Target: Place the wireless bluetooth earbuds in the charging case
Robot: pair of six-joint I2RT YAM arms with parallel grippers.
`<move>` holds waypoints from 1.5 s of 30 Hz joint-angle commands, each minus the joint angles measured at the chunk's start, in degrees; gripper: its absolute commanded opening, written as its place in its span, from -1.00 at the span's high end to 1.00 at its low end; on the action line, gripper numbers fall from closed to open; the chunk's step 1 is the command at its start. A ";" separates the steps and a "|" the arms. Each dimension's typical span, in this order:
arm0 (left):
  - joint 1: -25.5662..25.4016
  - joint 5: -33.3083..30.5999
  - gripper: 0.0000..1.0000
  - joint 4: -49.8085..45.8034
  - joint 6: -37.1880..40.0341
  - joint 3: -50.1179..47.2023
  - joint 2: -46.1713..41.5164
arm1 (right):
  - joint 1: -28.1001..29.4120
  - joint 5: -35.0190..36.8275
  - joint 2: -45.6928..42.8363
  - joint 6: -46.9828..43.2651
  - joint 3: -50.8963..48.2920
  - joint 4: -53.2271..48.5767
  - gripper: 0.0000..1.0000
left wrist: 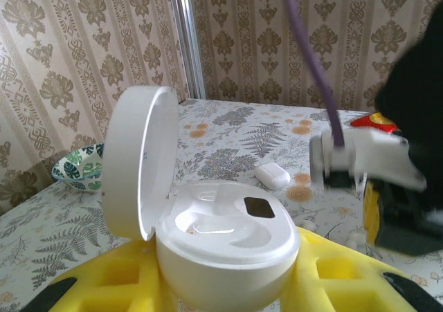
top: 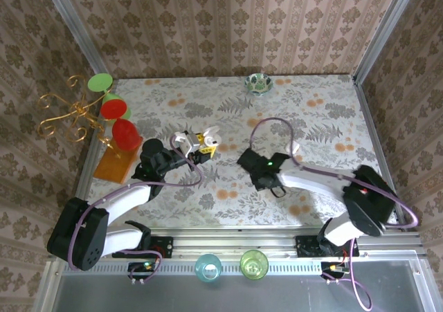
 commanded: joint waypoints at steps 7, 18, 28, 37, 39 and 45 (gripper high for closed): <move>0.04 1.49 0.51 1.43 -1.13 0.59 0.66 | -16.87 -38.03 -16.84 2.40 -9.91 16.70 0.62; -1.42 1.30 0.51 0.41 -0.52 1.30 1.14 | -26.58 -61.20 -17.06 15.39 -15.46 34.09 0.63; -3.47 1.86 0.51 4.81 -2.28 1.31 3.40 | -26.81 -64.11 -16.95 27.89 -16.56 45.00 0.64; -6.65 -0.01 0.51 5.52 -0.45 1.91 5.04 | -23.13 -60.96 -18.88 27.47 -9.86 41.40 0.64; -7.00 -0.20 0.51 5.84 -0.47 2.26 5.77 | -21.83 -59.87 -18.32 26.88 -8.10 40.79 0.65; -8.10 -0.86 0.51 6.53 -0.54 3.13 7.37 | -17.82 -58.06 -15.42 26.18 -2.70 41.40 0.65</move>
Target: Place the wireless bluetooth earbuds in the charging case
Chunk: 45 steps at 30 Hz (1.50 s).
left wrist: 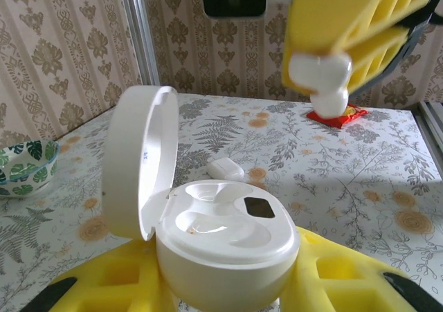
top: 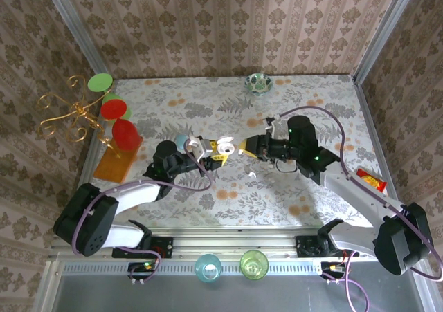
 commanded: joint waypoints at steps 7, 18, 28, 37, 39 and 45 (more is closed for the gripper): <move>-1.55 -0.62 0.52 3.46 0.12 2.98 0.85 | 3.91 3.80 4.24 -4.34 7.51 -2.81 0.65; -2.31 -0.77 0.52 4.81 -0.78 3.49 1.69 | 5.22 6.06 6.74 -5.57 9.21 -3.04 0.65; -2.44 -1.43 0.52 5.97 -1.41 3.57 2.31 | 5.25 6.09 7.92 -1.45 8.95 -1.82 0.70; -2.42 -1.78 0.52 6.34 -1.54 3.96 2.80 | 5.25 6.24 8.75 7.20 6.04 6.67 0.72; -2.41 -1.78 0.52 6.33 -1.44 3.92 2.88 | 5.17 5.78 8.89 9.31 5.86 7.30 0.72; -2.34 -1.78 0.52 6.68 -1.13 3.59 2.81 | 4.81 4.66 8.30 11.82 6.09 6.59 0.72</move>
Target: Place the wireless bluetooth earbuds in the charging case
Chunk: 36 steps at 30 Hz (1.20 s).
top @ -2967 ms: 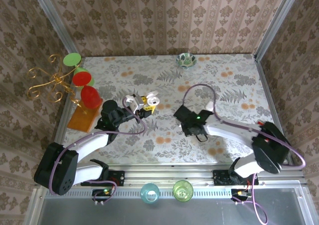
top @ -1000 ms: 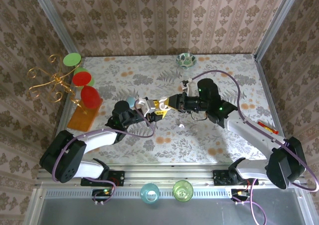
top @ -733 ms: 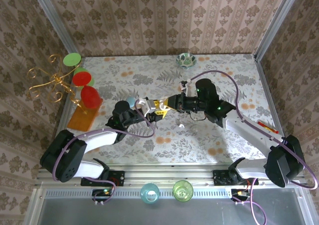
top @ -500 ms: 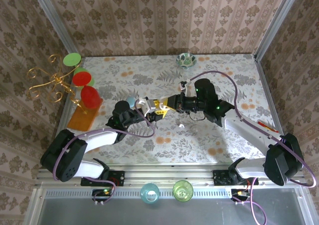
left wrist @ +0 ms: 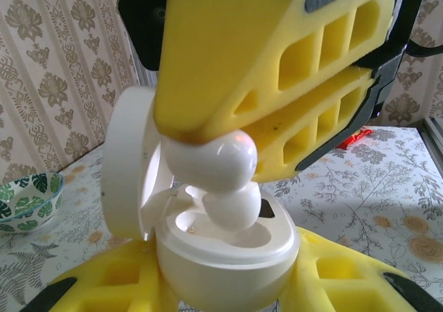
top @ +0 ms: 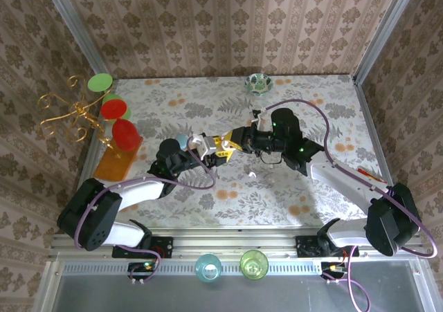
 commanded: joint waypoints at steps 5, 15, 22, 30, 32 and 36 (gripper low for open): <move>-0.47 -1.79 0.52 3.79 -1.82 1.19 0.42 | -0.21 -0.20 -0.02 1.32 -0.56 0.15 0.71; -0.49 -2.16 0.52 4.77 -3.17 2.49 1.22 | -0.06 1.54 0.55 -2.81 0.17 -3.10 0.70; -0.43 -1.29 0.53 5.12 -3.37 2.29 1.13 | 0.20 4.48 -0.17 -6.66 0.92 -6.78 0.69; -0.49 -1.46 0.54 5.03 -3.20 2.00 0.69 | 0.37 5.44 -0.14 -7.93 2.11 -7.20 0.68; -0.48 -1.47 0.54 5.03 -3.33 2.09 0.60 | 0.68 5.01 0.47 -8.15 2.35 -7.02 0.67; -0.44 -1.42 0.54 4.94 -3.30 2.18 0.58 | 1.42 5.12 1.29 -8.70 2.73 -6.79 0.65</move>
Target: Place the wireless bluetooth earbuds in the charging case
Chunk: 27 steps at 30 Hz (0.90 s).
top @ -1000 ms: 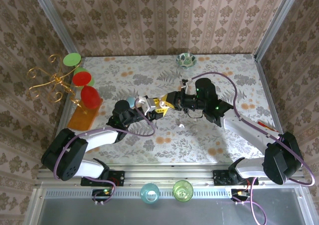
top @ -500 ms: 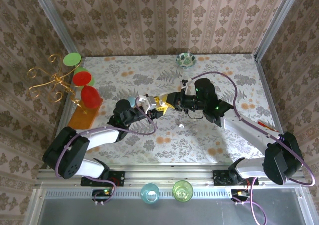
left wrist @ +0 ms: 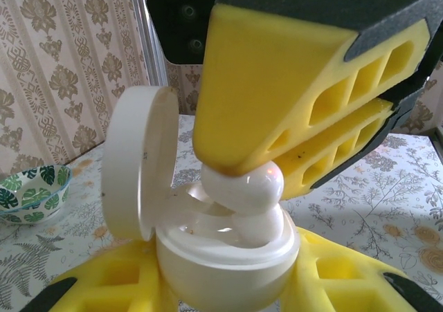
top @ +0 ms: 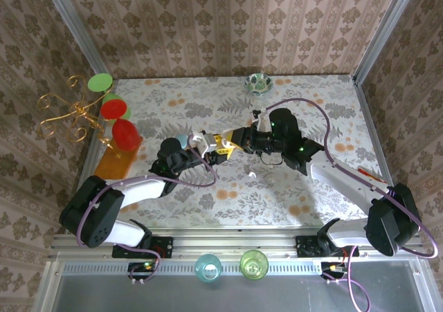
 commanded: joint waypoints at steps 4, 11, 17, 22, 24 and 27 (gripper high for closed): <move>-0.46 0.16 0.54 3.83 -1.07 1.32 -0.82 | 1.47 1.32 1.88 -2.40 2.21 -2.43 0.65; -0.46 -0.31 0.54 4.31 -1.11 0.91 -1.12 | 1.66 4.38 1.02 -5.51 2.75 -7.26 0.56; -0.47 -0.04 0.54 4.44 -1.25 1.03 -1.22 | 1.74 6.24 0.53 -7.55 4.06 -10.07 0.56; -0.46 0.05 0.54 4.19 -1.20 1.13 -1.21 | 1.79 6.56 0.83 -7.82 4.77 -10.39 0.59; -0.47 0.04 0.54 4.18 -1.19 1.08 -1.13 | 1.75 6.66 1.04 -7.78 4.91 -10.49 0.59; -0.47 0.05 0.54 4.09 -1.16 1.04 -1.12 | 1.78 6.26 1.16 -7.81 5.17 -10.31 0.59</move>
